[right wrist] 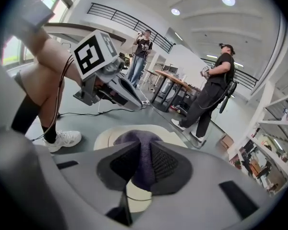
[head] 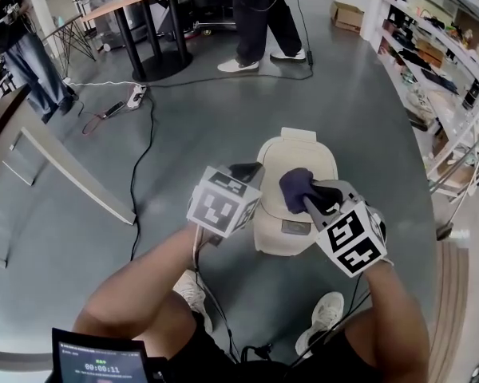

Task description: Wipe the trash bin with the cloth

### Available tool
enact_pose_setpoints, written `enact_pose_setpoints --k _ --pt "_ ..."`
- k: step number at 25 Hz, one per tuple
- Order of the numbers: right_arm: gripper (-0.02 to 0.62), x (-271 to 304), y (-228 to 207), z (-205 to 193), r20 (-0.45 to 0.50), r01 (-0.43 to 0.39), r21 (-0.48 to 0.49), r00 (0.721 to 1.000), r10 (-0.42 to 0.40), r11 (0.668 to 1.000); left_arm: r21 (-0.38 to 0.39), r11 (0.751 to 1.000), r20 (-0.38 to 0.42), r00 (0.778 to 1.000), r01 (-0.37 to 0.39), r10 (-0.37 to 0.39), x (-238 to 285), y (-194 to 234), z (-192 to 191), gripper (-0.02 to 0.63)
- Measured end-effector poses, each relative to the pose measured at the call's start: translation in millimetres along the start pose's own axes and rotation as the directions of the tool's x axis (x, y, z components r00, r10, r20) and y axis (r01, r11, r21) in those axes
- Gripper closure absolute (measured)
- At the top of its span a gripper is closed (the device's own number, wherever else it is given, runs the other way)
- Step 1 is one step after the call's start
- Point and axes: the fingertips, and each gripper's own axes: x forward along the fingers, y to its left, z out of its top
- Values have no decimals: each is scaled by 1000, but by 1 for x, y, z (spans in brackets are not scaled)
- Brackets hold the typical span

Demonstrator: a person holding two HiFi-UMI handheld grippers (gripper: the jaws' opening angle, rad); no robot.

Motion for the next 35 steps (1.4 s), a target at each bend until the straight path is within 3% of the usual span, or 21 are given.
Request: enact_pose_setpoints --k 8,14,22,35 --pt "531 14 67 21 -15 -99 -130 995 98 987 12 999 -28 999 -46 46 -28 26 -27 604" --pt "531 26 86 10 -76 -98 -219 994 83 971 2 999 -44 998 -45 45 -41 33 -44 604" --pt "531 22 83 6 -90 -101 -206 992 84 973 110 994 -39 999 -1 5 -38 4 -43 604" --pt "531 -1 62 -31 -143 -80 -138 988 60 987 140 989 -46 998 57 -51 -22 -22 -37 604"
